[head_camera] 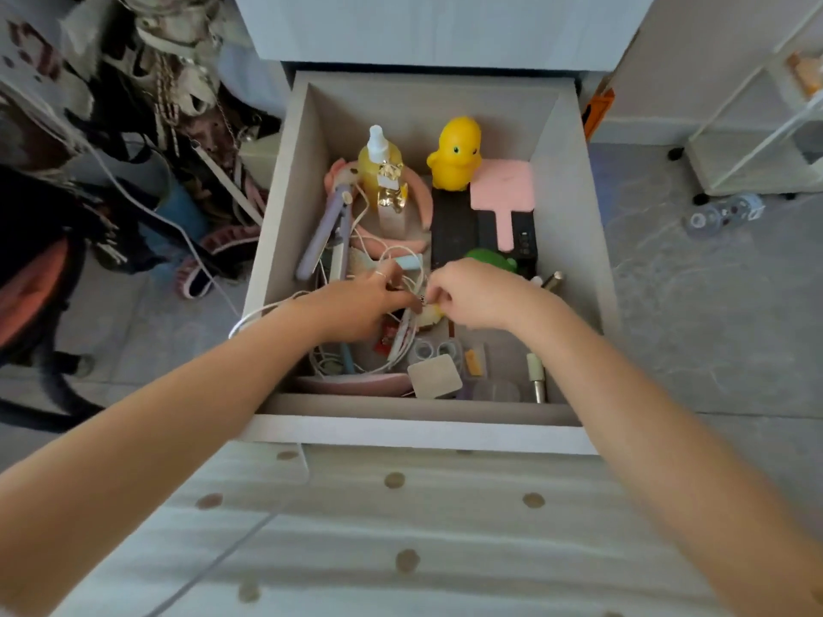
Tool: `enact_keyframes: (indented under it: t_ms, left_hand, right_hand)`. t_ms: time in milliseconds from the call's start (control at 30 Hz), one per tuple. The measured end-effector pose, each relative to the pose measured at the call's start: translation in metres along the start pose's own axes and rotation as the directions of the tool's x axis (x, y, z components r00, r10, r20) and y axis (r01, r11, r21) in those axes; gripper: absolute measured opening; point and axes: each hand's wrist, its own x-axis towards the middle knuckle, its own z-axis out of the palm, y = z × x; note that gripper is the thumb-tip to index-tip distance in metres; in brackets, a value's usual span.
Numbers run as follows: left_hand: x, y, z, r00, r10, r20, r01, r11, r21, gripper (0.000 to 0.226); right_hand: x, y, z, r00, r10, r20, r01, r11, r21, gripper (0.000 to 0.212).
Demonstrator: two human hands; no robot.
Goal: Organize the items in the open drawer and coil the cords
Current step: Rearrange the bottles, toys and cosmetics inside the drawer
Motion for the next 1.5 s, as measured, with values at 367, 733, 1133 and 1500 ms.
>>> enact_keyframes:
  t_ms: [367, 733, 1133, 1500]
  left_hand:
    - [0.002, -0.004, -0.007, 0.998, -0.059, -0.030, 0.062, 0.991, 0.117, 0.023]
    - [-0.007, -0.008, -0.021, 0.953, -0.246, 0.178, 0.259, 0.964, -0.053, 0.025]
    - [-0.013, 0.002, -0.024, 0.971, -0.220, 0.092, 0.215, 0.974, 0.067, 0.030]
    - [0.010, 0.025, 0.015, 0.955, 0.283, -0.087, -0.150, 0.716, 0.681, 0.038]
  right_hand:
    - [0.013, -0.007, 0.030, 0.983, -0.140, -0.120, 0.075, 0.896, -0.437, 0.047]
    - [0.023, 0.002, 0.037, 0.991, -0.131, -0.038, 0.099, 0.886, -0.452, 0.026]
    - [-0.009, 0.013, -0.004, 0.968, -0.171, -0.183, 0.122, 0.960, -0.254, 0.018]
    - [-0.054, 0.040, -0.005, 0.747, -0.042, -0.664, 0.105, 0.993, 0.054, 0.024]
